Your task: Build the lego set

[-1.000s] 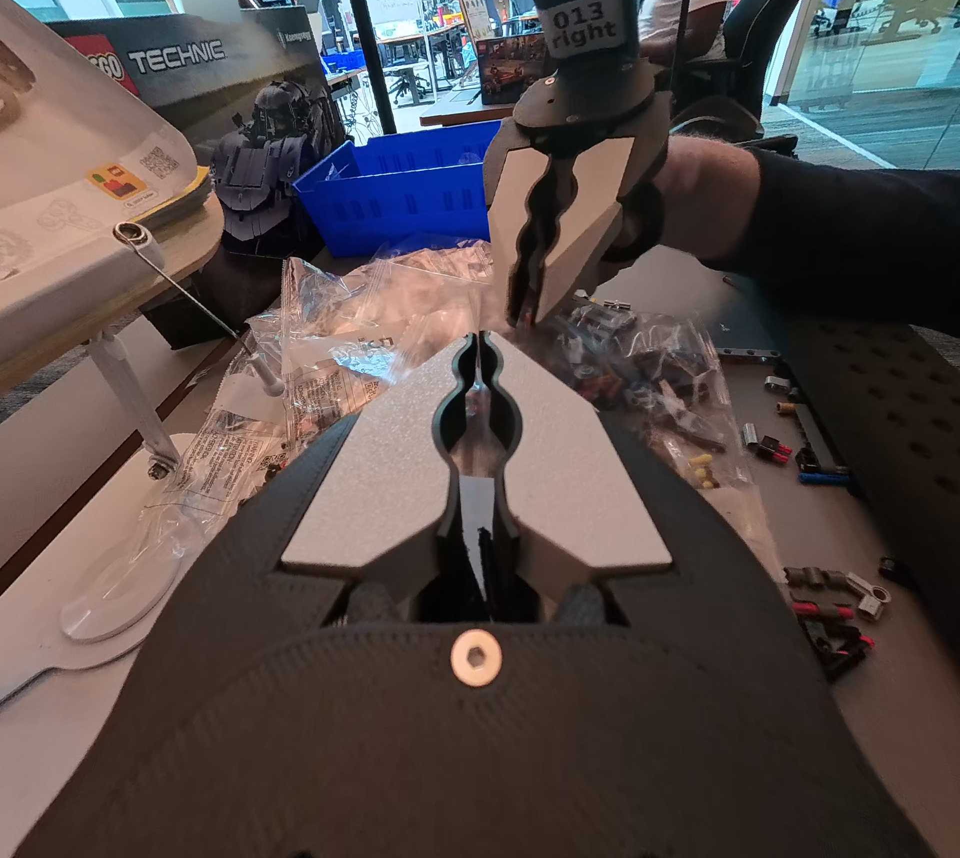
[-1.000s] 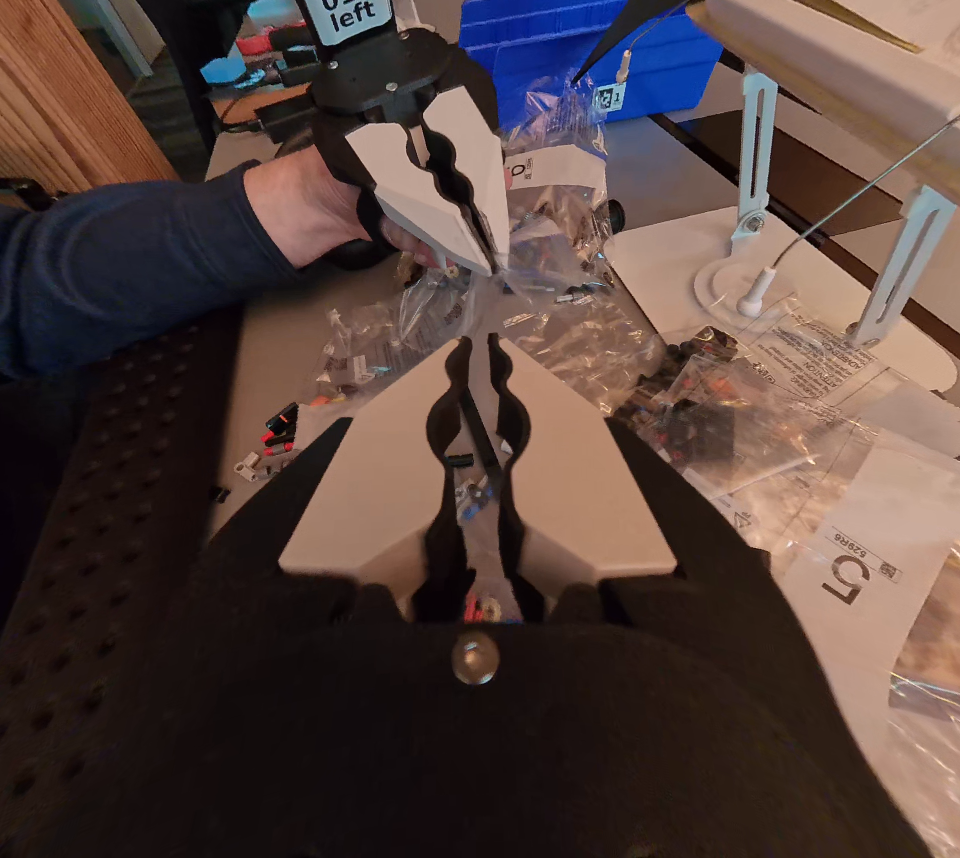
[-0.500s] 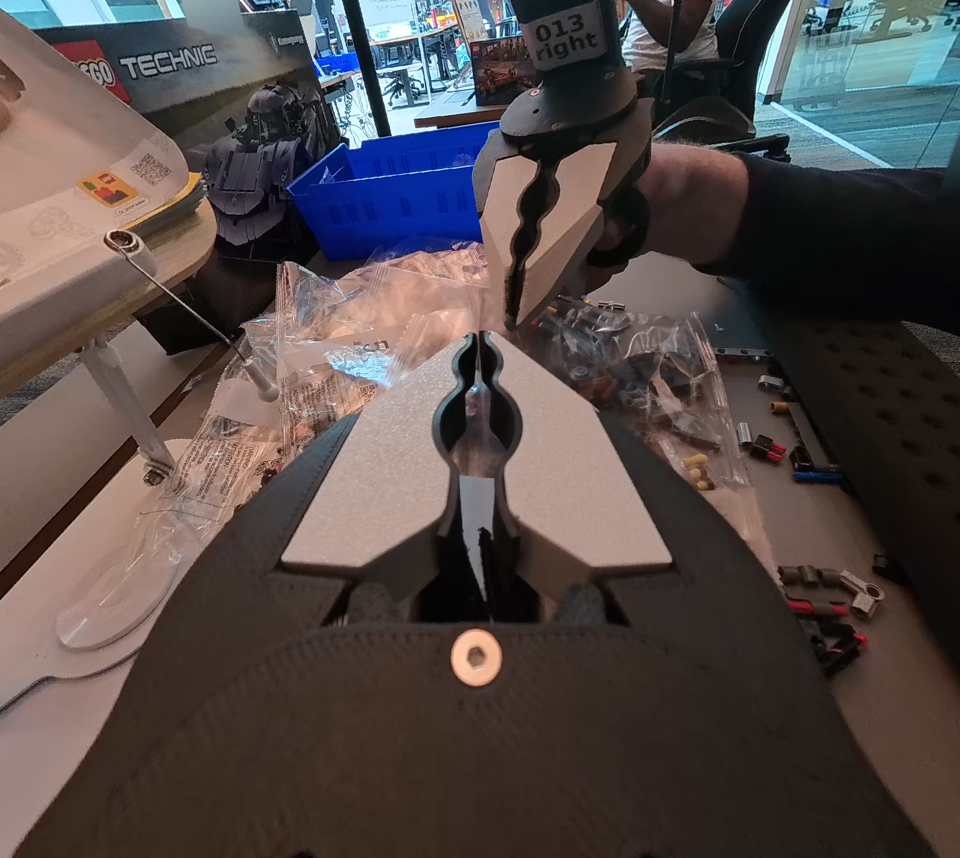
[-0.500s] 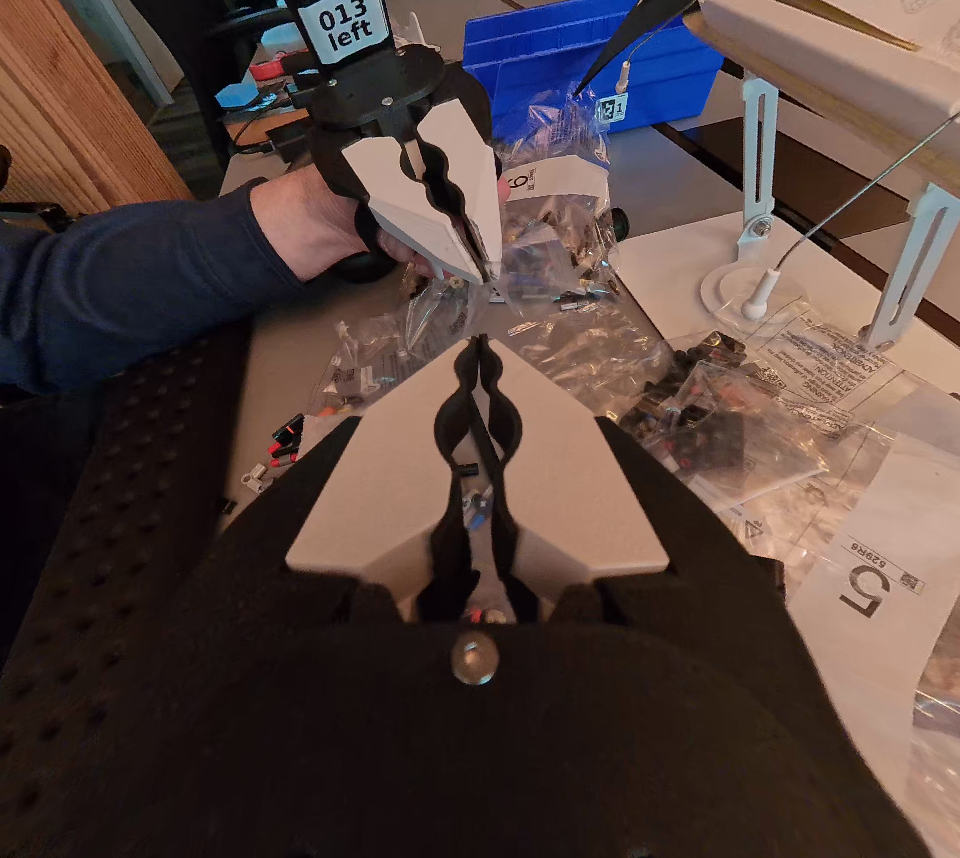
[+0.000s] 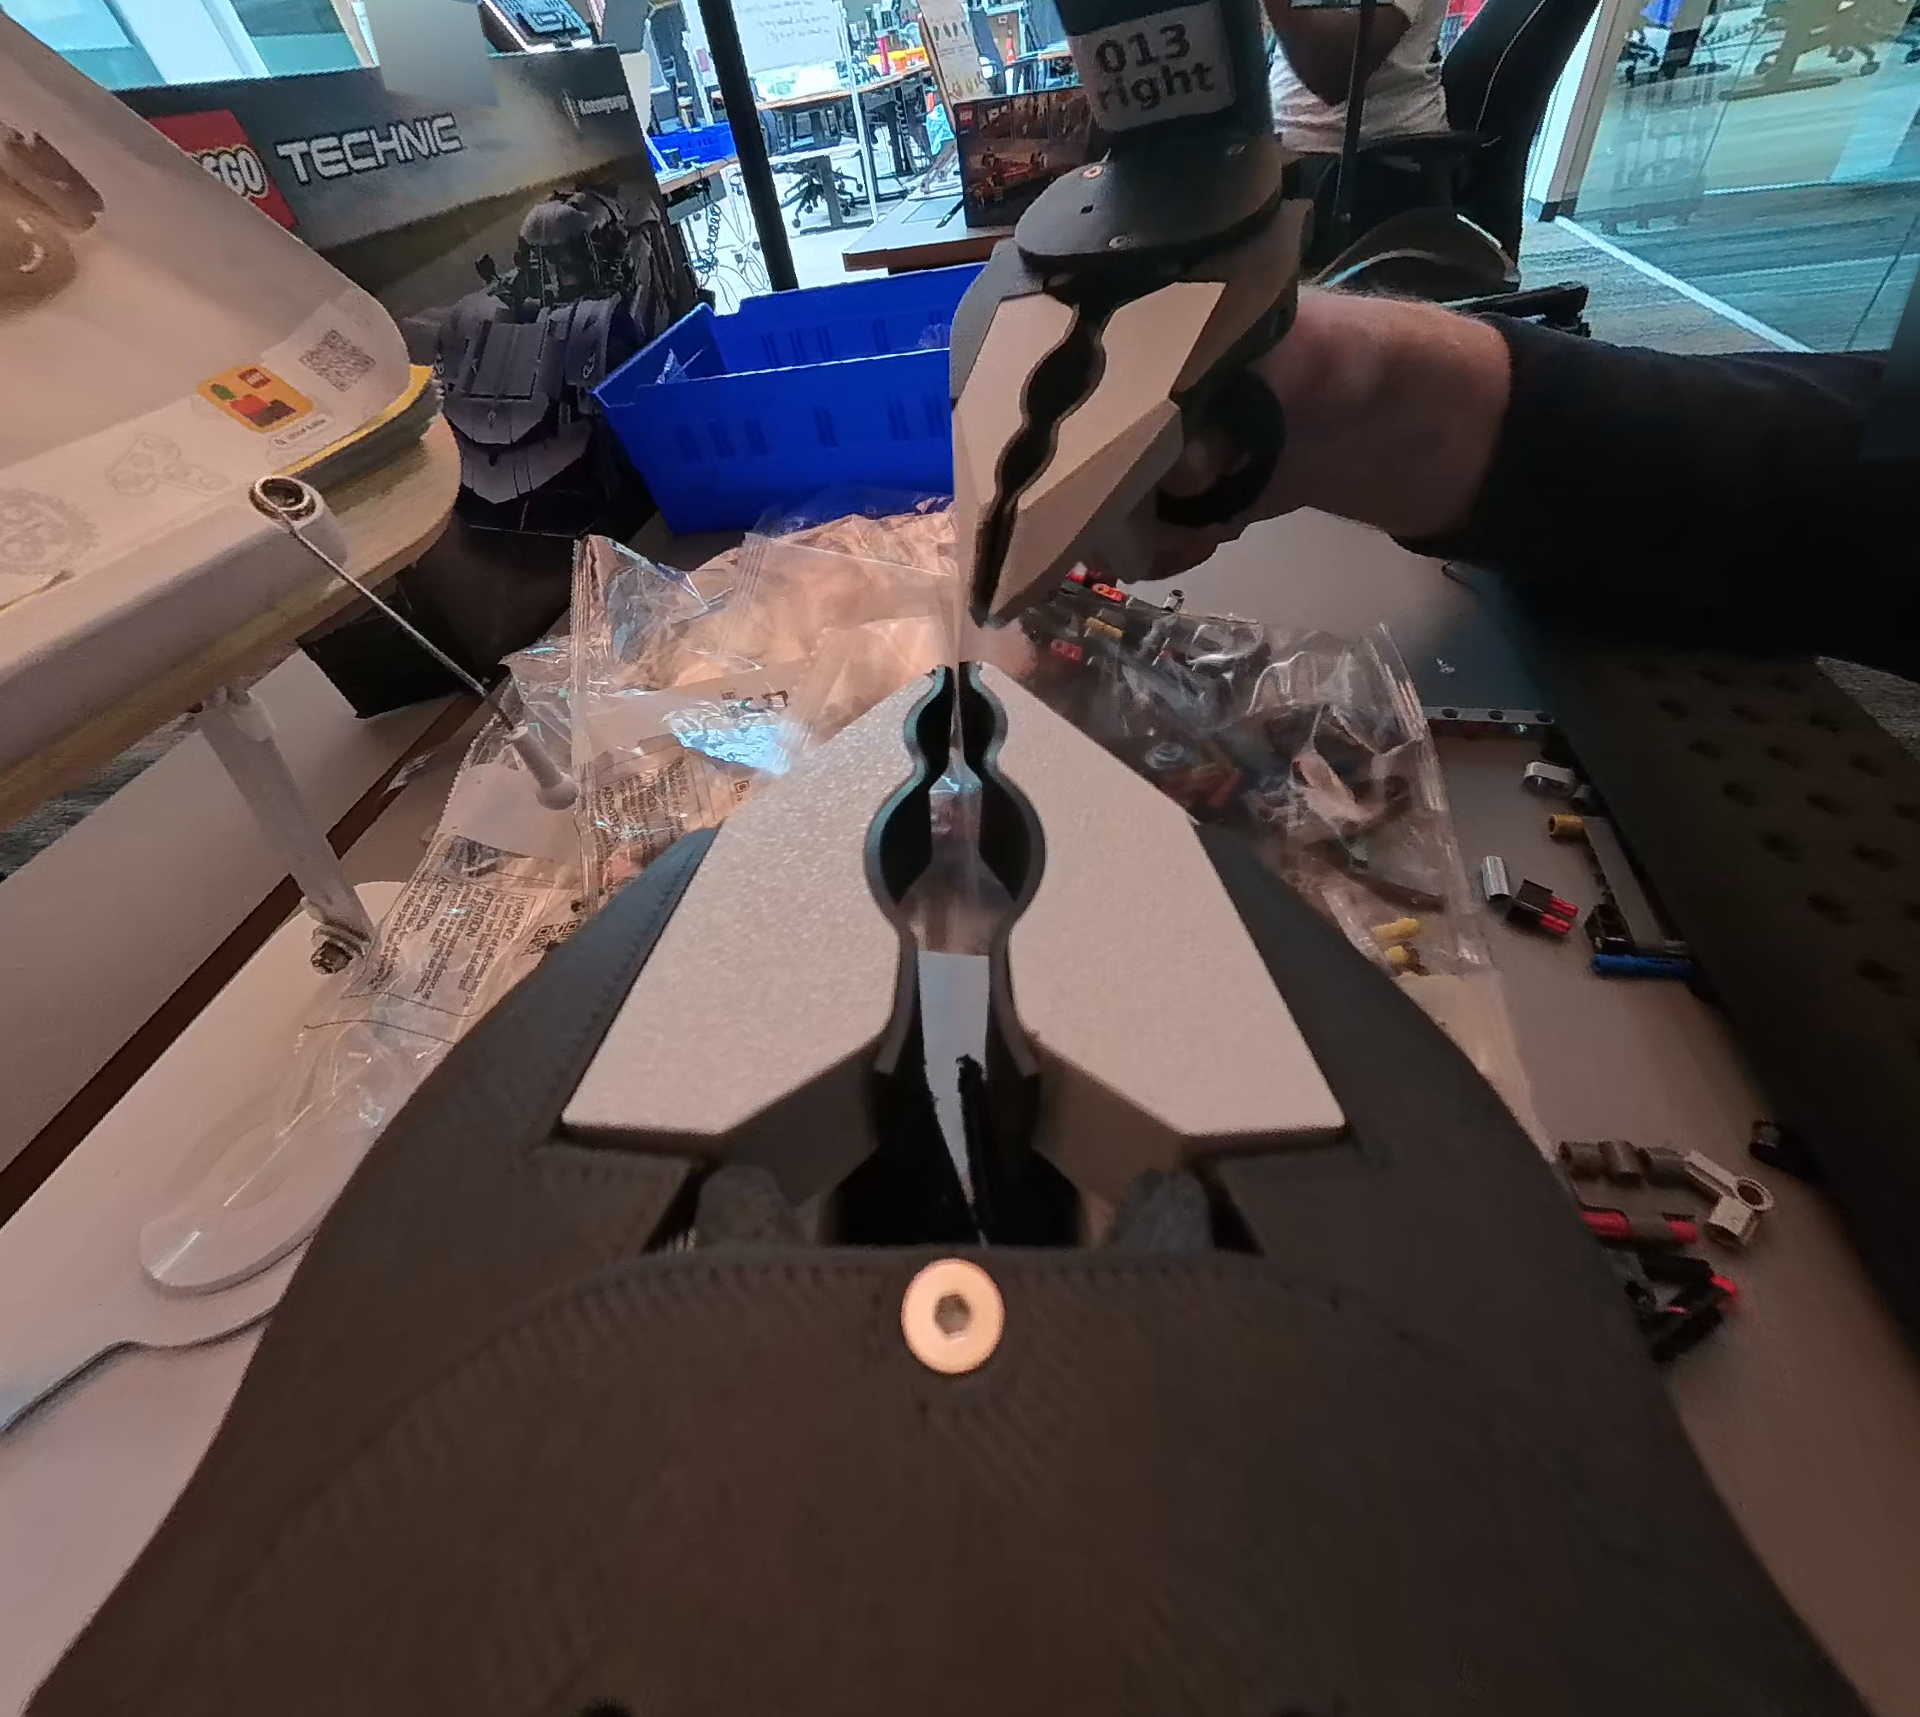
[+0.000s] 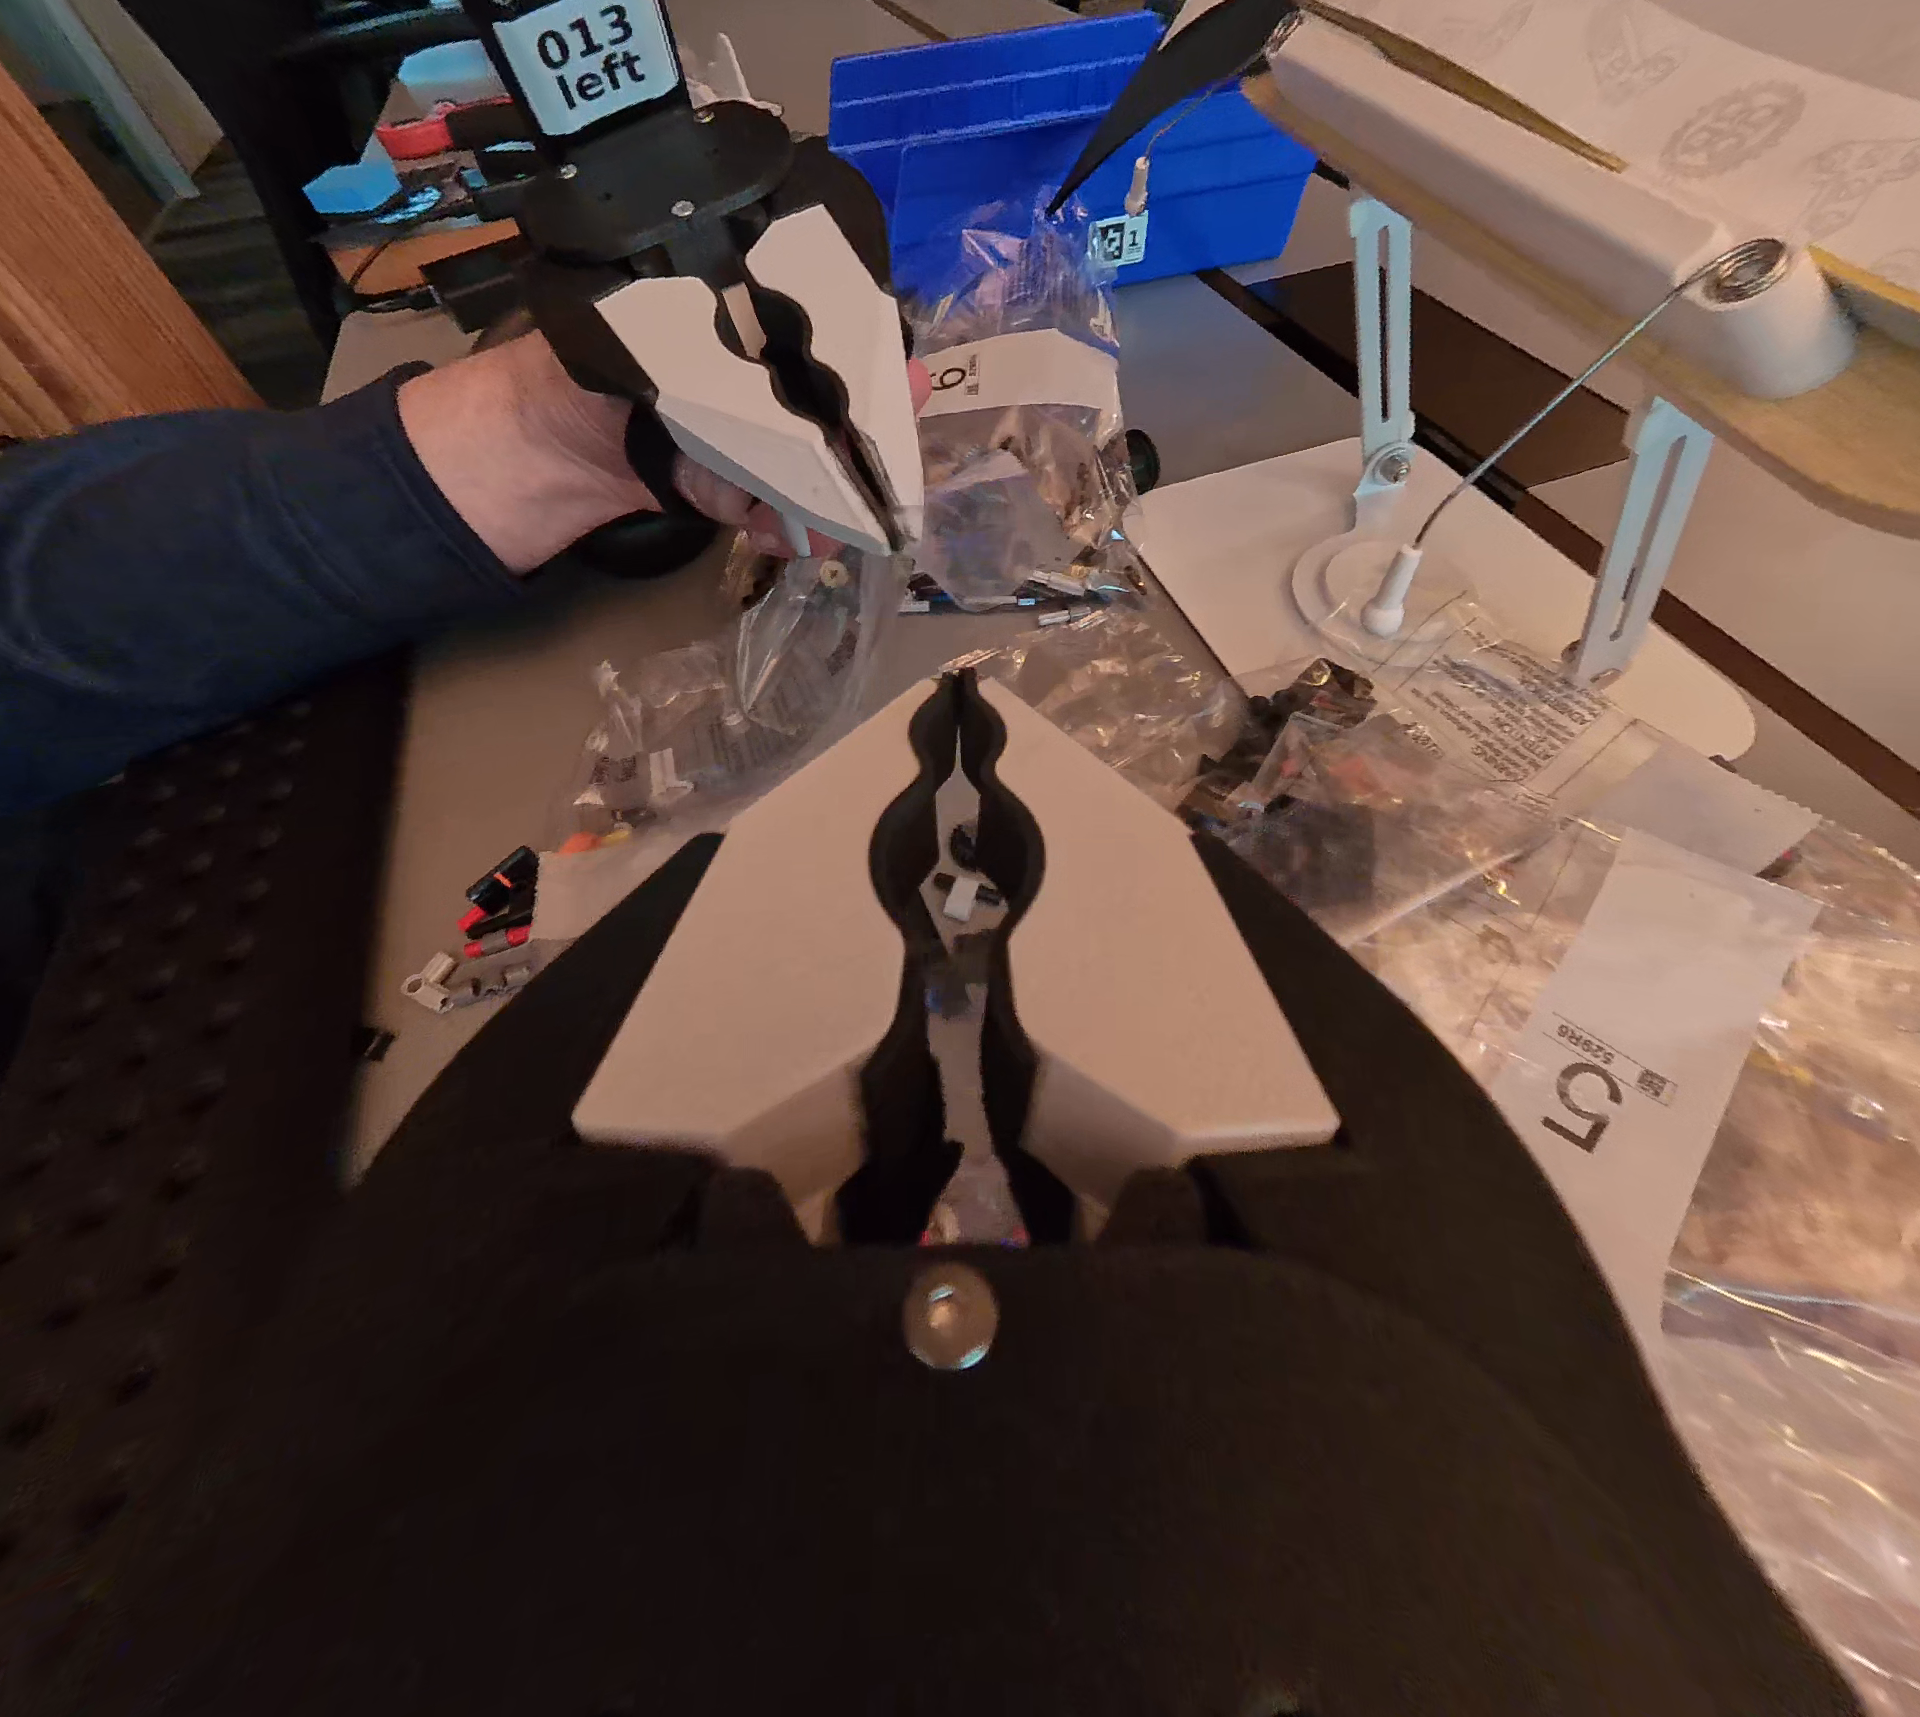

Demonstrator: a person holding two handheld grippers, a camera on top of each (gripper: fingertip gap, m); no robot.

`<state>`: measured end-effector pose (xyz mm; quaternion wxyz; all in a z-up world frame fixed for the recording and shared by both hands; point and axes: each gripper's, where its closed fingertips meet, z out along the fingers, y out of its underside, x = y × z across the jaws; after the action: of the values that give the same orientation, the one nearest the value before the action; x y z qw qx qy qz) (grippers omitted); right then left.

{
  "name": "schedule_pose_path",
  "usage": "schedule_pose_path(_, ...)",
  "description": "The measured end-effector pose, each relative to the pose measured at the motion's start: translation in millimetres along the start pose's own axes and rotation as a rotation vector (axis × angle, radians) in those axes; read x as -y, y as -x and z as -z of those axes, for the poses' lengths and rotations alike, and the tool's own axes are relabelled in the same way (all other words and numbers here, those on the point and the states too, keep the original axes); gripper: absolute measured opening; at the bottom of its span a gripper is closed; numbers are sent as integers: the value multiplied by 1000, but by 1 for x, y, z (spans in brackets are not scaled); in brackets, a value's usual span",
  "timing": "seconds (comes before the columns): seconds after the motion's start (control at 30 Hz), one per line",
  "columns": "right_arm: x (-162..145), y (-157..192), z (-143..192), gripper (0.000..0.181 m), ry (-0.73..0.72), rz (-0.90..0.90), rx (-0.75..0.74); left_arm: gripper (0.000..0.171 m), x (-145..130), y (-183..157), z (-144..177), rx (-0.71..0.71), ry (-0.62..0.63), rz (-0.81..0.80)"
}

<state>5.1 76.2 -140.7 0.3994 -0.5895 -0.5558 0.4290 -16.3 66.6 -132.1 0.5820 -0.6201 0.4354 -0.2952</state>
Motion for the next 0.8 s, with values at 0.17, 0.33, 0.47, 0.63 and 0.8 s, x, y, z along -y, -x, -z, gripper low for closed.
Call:
schedule_pose_path(0.17,7,2,3,0,-41,-33,14,0,-1,-1,-1,-7,1,2)
schedule_pose_path(0.33,2,6,-3,7,-18,-41,42,0,-2,-4,-4,-18,8,-2)
schedule_pose_path(0.47,3,10,-4,4,-27,-47,67,0,-1,-4,-3,-18,9,-3)
schedule_pose_path(0.63,3,12,-5,3,-34,-54,81,0,-1,-6,-4,-22,8,-7)
schedule_pose_path(0.8,3,14,-7,0,-36,-59,94,0,0,-6,-4,-25,9,-8)
